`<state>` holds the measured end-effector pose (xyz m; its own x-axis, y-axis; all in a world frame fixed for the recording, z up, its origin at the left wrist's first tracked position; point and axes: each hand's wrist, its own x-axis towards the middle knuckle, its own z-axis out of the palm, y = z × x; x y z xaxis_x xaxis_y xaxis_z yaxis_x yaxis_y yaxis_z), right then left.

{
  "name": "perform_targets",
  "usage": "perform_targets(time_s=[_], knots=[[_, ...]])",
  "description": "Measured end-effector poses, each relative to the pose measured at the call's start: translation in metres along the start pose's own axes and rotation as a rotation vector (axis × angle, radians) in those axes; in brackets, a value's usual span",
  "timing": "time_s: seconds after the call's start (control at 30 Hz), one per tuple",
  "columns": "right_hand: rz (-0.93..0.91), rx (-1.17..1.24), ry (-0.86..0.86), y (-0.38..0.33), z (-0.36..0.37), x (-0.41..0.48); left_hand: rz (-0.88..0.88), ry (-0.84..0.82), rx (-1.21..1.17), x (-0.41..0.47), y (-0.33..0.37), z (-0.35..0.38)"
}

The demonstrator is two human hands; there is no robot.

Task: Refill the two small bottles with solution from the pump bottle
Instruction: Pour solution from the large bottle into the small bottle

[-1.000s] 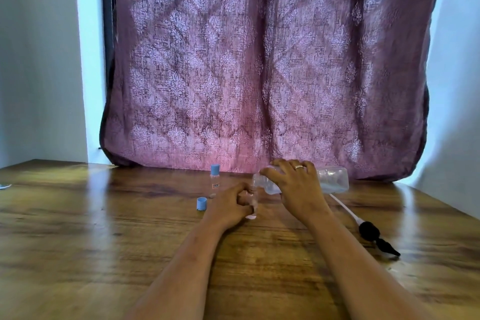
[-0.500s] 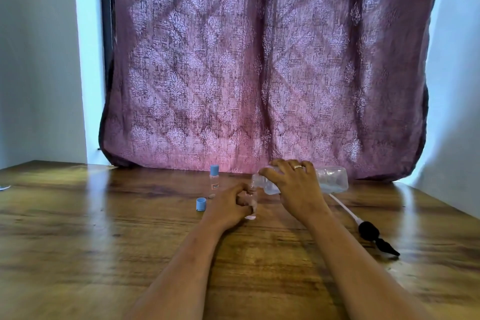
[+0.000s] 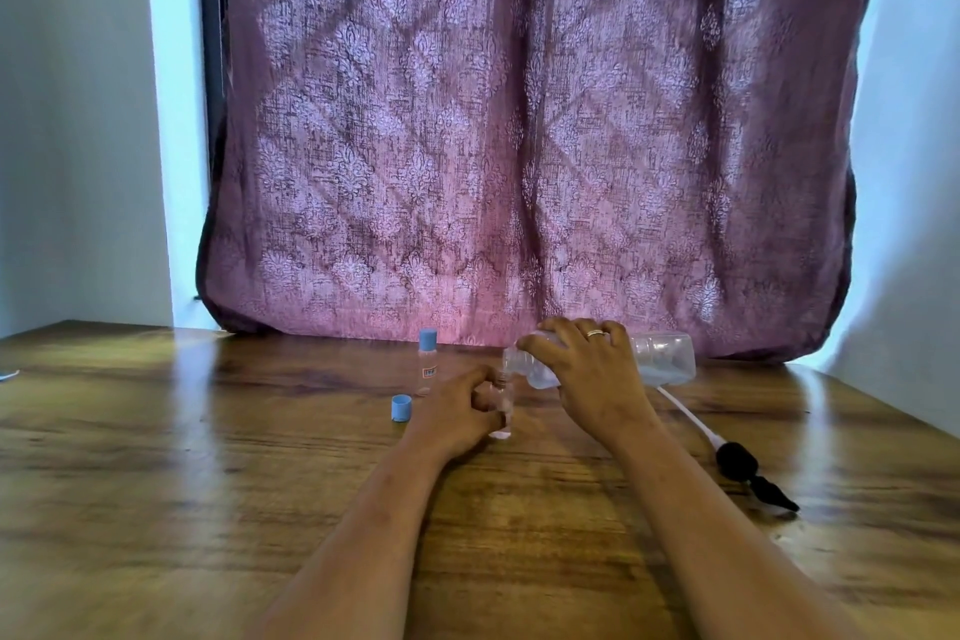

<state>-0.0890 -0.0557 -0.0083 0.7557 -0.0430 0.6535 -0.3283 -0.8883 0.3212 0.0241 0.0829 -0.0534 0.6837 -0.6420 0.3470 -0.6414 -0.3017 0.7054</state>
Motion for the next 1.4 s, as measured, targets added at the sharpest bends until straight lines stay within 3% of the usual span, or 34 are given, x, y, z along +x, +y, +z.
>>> perform_targets(time_s=[1.4], knots=[[0.011,0.006,0.008,-0.0013,0.0015,-0.0003,0.021,0.007,0.018,0.0013,-0.0026,0.0016]])
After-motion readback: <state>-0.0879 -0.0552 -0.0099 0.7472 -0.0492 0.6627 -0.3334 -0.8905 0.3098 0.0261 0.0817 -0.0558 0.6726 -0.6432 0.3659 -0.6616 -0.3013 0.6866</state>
